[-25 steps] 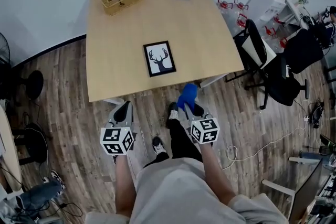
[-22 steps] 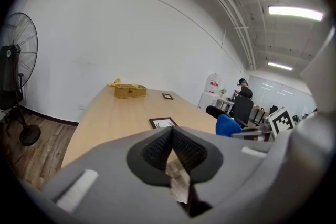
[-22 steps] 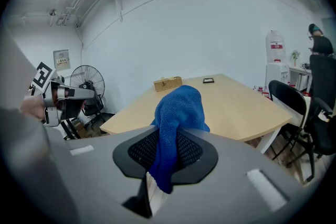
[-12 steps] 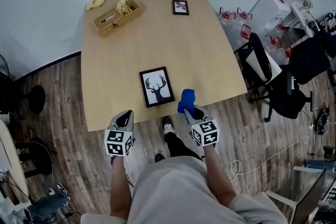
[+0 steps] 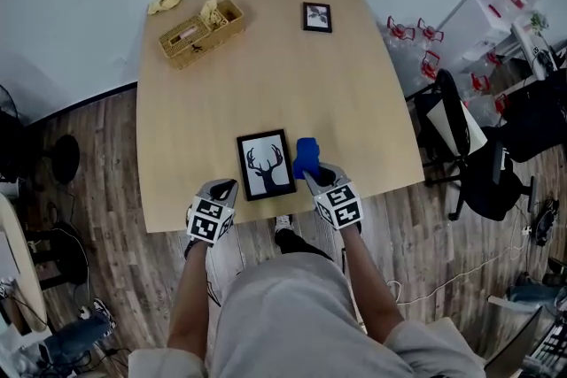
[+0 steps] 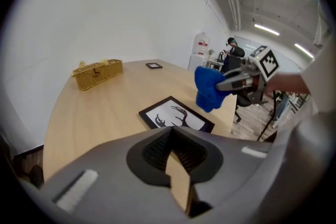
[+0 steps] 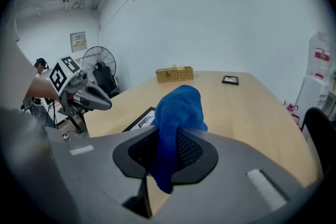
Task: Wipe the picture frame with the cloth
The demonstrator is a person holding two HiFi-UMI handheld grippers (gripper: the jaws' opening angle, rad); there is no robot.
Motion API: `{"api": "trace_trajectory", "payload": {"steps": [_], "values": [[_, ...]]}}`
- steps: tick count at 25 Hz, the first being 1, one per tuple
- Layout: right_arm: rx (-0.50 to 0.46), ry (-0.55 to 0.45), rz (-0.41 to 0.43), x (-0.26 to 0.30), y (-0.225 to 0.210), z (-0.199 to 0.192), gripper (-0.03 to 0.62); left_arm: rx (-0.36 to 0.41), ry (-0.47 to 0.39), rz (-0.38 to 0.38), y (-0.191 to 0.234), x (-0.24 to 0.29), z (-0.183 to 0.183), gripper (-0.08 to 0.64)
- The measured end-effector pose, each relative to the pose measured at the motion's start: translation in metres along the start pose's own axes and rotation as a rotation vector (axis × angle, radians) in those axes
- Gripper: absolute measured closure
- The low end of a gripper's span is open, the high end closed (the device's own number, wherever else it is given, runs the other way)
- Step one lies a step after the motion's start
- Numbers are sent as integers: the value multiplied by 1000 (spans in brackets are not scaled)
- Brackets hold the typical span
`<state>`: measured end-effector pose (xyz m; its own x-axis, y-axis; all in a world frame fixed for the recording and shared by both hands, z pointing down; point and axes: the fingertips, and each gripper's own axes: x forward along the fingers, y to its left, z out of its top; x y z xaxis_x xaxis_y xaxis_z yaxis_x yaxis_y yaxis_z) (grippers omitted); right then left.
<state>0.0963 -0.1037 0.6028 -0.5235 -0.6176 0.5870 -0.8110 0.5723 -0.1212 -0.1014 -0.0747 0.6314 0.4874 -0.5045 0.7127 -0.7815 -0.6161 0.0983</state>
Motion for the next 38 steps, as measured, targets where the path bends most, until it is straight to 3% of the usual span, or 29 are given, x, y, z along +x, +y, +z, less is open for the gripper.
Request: {"api": "trace_trajectory", "payload": {"steps": [8,15,24,31,36,38], "values": [[-121,63,95,67,-14,31,535,88,172,-111,-4,56,-9,508],[-172,60,136,96,-16,57,535,160,308,-116,1,80,-29,508],[-152,87,149,122,-21,47,535,254,408,-127,4,91,-32,506],[-197,121,124,145,-26,52,535,266,441,-125,1,92,-32,506],[-183,240,177,170,-12,11,537,325,458,-151,-1,92,-34,506],[-171,241,184,173,-6,-2,537,345,469,-171,-1,92,-33,506]]}}
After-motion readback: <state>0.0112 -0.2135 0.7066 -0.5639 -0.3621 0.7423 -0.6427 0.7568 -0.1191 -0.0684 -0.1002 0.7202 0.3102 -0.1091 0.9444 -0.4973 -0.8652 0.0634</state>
